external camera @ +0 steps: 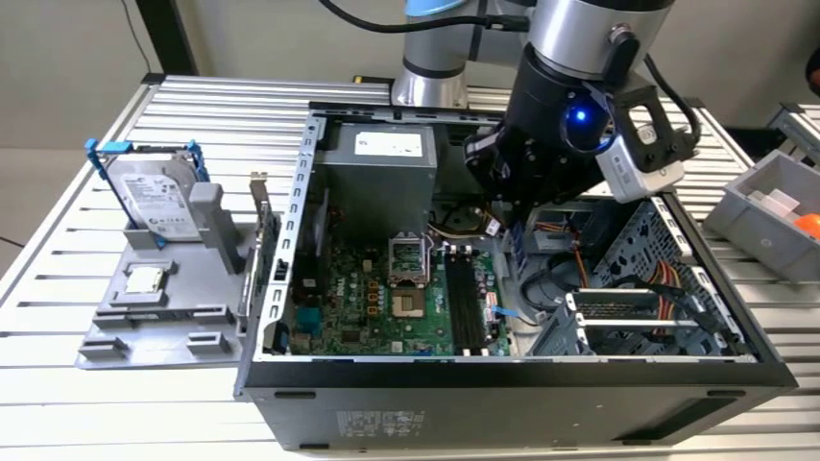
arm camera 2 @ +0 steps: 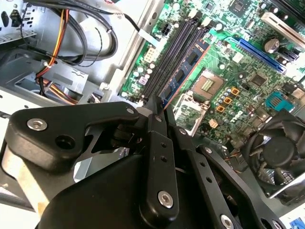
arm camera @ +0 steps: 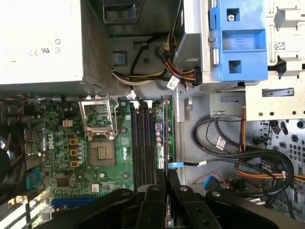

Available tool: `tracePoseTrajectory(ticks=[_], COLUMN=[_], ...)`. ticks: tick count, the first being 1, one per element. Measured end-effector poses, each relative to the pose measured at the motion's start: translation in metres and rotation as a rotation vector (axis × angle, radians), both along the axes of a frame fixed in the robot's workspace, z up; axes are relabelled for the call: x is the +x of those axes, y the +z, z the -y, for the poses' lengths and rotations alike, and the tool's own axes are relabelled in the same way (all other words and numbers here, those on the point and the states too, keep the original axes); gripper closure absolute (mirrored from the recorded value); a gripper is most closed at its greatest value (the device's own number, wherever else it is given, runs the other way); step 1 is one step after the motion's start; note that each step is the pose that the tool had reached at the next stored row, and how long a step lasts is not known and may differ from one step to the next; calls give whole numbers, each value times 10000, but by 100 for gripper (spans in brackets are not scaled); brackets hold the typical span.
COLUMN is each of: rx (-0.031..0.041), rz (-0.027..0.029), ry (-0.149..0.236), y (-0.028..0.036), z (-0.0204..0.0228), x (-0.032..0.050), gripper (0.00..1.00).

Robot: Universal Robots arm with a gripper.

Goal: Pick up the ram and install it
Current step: 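Insert the ram into the slot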

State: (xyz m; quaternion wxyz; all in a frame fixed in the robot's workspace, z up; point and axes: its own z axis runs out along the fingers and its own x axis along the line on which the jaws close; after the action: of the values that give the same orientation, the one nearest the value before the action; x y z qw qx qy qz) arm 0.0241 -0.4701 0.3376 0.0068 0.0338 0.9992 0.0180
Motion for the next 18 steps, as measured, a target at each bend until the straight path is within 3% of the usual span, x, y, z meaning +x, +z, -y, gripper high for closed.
tracePoseTrajectory(ticks=[12,18], rx=[2,1], rz=[1,0], ry=[-4,-244], y=[-81,-119], z=[-26,-40], x=[17,17], gripper=[100,100])
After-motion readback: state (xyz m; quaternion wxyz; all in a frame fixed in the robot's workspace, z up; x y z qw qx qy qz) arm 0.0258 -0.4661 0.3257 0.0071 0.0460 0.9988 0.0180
